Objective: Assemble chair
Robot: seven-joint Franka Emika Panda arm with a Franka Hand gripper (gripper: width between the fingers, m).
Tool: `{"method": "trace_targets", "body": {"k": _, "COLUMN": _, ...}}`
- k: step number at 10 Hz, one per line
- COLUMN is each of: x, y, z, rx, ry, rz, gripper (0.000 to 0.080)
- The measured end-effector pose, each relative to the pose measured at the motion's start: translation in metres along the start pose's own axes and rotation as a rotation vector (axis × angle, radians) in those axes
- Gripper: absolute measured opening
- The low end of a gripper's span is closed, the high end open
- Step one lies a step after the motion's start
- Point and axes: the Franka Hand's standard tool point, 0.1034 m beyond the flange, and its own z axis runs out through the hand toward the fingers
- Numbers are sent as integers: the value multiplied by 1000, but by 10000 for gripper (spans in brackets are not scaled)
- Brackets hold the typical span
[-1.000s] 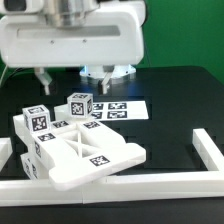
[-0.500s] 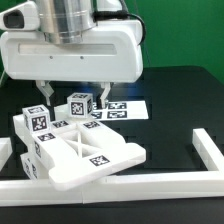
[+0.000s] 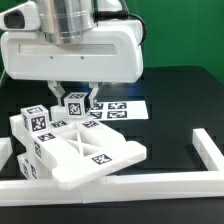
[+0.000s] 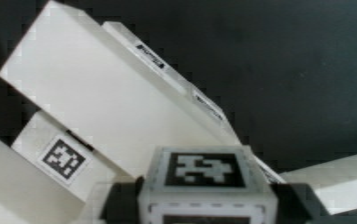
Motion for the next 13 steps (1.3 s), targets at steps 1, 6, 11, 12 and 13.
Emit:
{"method": "trace_targets", "body": {"k": 1, "x": 0, "y": 0, "z": 0, "rx": 0, "ry": 0, "rz": 0, "gripper": 282}}
{"method": "trace_targets", "body": {"k": 6, "x": 0, "y": 0, "z": 0, "rx": 0, "ry": 0, "rz": 111, "gripper": 282}}
{"method": "trace_targets", "body": {"k": 11, "x": 0, "y": 1, "z": 1, "rx": 17, "ry": -6, "rz": 570, "gripper": 284}}
{"method": "trace_targets", "body": {"k": 12, "x": 0, "y": 3, "z": 1, "rx": 24, "ry": -9, "rz": 673, "gripper": 284}}
{"method": "trace_targets", "body": {"k": 13, "x": 0, "y": 2, "z": 1, "rx": 23, "ry": -9, "rz": 722, "gripper": 284}}
